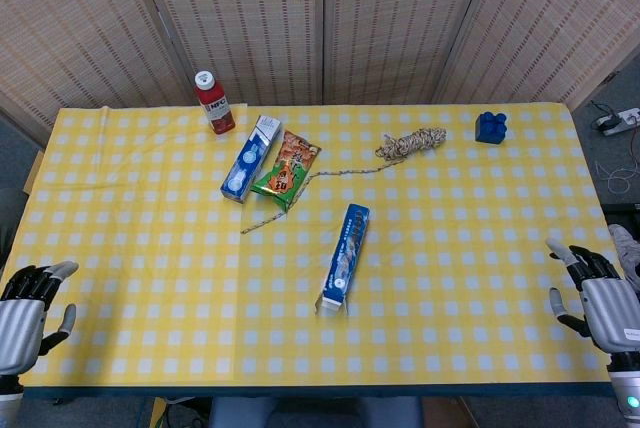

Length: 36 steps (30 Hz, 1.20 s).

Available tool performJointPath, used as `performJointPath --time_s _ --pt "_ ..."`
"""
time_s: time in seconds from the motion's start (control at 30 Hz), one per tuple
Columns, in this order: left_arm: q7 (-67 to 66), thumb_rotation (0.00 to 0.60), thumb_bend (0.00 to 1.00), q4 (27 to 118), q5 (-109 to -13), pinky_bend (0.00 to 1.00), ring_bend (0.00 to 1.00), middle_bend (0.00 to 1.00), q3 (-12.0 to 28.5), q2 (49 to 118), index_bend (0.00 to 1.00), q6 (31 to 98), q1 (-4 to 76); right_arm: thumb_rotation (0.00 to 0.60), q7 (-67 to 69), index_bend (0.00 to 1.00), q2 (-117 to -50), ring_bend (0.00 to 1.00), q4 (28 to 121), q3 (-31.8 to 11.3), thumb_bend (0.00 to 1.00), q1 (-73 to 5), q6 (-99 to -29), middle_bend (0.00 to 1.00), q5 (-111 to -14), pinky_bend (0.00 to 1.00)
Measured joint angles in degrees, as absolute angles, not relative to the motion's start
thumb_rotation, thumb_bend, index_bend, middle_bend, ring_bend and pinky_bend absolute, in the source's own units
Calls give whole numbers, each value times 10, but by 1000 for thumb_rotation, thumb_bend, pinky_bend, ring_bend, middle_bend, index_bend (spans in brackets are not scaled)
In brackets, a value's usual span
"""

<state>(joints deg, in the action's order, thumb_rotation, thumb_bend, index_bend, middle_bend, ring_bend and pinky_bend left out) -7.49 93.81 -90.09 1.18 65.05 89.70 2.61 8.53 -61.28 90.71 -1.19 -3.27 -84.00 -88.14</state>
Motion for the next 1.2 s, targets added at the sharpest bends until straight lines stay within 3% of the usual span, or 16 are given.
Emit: performJointPath --time_s 0.53,0.67,0.73,0.87,1.2 --pt "-75 600 486 939 -904 122 189 230 9 651 252 905 20 600 78 113 -580 132 928 -22 444 -71 -814 267 -911 154" --pt "-74 600 486 938 -904 122 189 230 9 651 252 904 20 600 56 113 -563 132 948 -31 342 -104 -781 267 -923 154" --pt "-73 600 486 938 -904 122 189 230 9 651 252 905 20 600 48 113 -555 132 958 -39 208 -128 -755 267 -926 154" --pt "-71 600 486 938 -905 122 189 230 8 651 252 909 17 600 45 113 -543 132 976 -57 49 -177 -692 266 -920 154" --pt "-66 600 486 931 -904 122 189 230 5 653 252 920 6 600 -22 113 -549 132 1004 -111 11 -325 -529 263 -862 154"
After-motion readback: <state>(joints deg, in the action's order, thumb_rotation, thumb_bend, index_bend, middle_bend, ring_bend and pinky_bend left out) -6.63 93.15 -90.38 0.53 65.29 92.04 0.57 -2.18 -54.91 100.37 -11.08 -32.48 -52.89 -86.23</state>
